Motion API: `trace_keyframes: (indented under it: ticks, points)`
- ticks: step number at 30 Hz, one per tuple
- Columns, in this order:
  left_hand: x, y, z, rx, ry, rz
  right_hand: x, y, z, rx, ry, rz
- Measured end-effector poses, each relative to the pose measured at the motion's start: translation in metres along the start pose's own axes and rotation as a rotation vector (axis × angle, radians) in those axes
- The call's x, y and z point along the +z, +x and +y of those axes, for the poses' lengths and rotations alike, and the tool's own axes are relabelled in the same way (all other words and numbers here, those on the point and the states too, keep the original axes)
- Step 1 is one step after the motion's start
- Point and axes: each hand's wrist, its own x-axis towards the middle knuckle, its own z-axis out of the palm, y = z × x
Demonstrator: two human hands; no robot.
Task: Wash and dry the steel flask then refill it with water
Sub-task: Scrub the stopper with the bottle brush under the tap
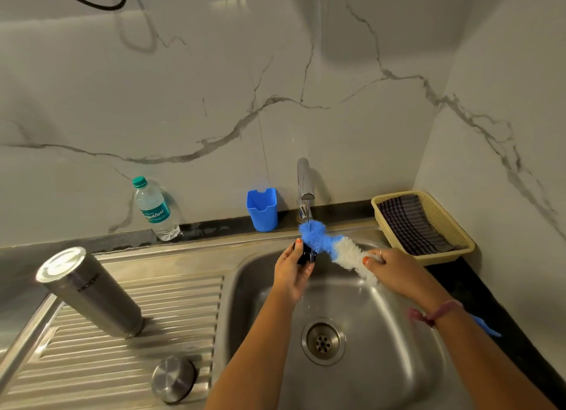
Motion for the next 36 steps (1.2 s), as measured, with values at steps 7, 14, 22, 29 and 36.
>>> trace_keyframes:
  ticks: [7, 14, 22, 29, 36]
  points:
    - [0.001, 0.007, 0.007, 0.005, -0.036, -0.016, -0.005, -0.008, -0.010, -0.004, 0.013, -0.020]
    - [0.005, 0.007, 0.001, -0.014, -0.032, -0.038, 0.004, -0.004, -0.020, 0.025, -0.055, 0.063]
    - [0.001, 0.013, -0.001, 0.004, -0.126, 0.016, 0.012, -0.022, -0.017, 0.055, -0.171, 0.041]
    - [0.002, 0.011, -0.005, 0.007, -0.076, -0.008, 0.026, -0.009, -0.025, -0.074, -0.262, 0.088]
    - [-0.004, 0.017, -0.012, 0.022, -0.084, 0.009, 0.021, -0.014, -0.027, -0.098, -0.405, 0.036]
